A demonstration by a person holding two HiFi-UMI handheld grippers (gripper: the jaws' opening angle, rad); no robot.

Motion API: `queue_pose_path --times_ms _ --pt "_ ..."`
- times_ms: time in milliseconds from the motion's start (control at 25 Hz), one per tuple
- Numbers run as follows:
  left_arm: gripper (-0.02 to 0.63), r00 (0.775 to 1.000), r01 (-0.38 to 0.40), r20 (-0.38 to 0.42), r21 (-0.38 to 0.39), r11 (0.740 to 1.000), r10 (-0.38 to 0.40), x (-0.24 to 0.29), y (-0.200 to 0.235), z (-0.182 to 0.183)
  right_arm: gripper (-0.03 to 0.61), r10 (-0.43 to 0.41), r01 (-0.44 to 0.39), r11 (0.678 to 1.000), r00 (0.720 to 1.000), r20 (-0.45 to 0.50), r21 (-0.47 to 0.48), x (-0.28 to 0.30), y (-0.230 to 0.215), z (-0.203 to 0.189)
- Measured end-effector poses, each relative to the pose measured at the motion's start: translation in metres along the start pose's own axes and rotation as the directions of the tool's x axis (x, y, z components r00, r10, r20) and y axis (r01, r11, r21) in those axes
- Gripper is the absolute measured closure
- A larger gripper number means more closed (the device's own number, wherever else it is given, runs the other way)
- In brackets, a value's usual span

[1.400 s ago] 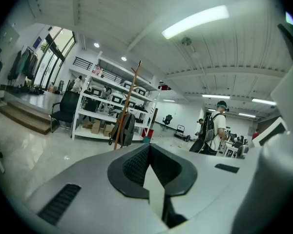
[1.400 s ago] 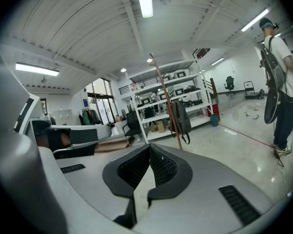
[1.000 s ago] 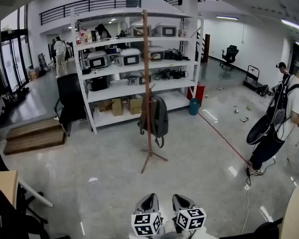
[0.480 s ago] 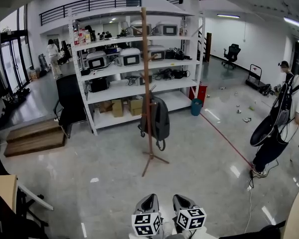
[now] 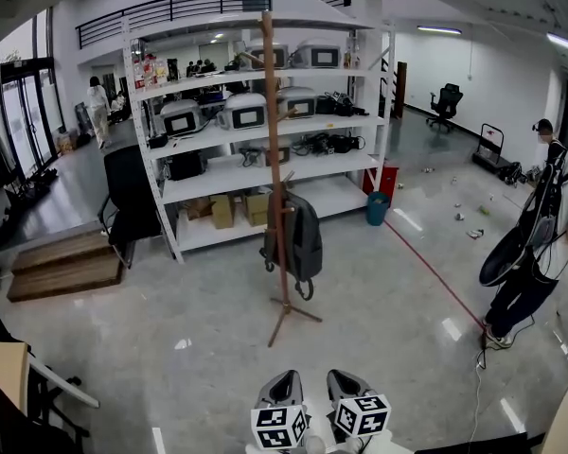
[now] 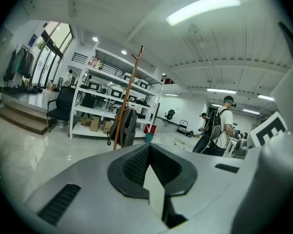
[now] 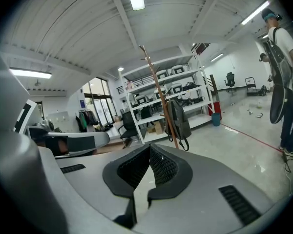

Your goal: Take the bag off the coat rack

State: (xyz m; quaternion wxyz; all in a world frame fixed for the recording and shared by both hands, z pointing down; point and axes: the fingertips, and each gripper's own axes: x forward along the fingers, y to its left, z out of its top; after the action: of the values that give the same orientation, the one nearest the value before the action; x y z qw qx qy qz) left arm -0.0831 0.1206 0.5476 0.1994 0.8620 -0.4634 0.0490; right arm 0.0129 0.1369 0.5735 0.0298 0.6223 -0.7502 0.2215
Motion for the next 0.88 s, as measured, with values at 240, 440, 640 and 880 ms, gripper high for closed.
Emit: queue_pose_path --times_ms 240,440,640,880 --pt "0.611 1.000 -0.007 -0.010 0.000 1.000 0.007 0.037 0.000 0.009 0.566 0.007 -0.007 1.000 1.000 -0.002 0.011 0.026 -0.024 0.016" --pt "0.611 1.000 -0.009 -0.010 0.012 1.000 0.009 0.064 -0.002 0.019 0.566 0.008 -0.008 1.000 1.000 0.007 0.017 0.046 -0.044 0.032" --pt "0.611 1.000 -0.014 -0.013 0.010 1.000 0.014 0.086 -0.003 0.024 0.566 0.020 -0.021 1.000 1.000 0.008 0.018 0.061 -0.059 0.042" --pt "0.611 1.000 -0.004 -0.028 0.020 1.000 0.004 0.111 -0.010 0.026 0.566 0.006 -0.006 0.999 1.000 -0.001 0.041 0.071 -0.083 0.046"
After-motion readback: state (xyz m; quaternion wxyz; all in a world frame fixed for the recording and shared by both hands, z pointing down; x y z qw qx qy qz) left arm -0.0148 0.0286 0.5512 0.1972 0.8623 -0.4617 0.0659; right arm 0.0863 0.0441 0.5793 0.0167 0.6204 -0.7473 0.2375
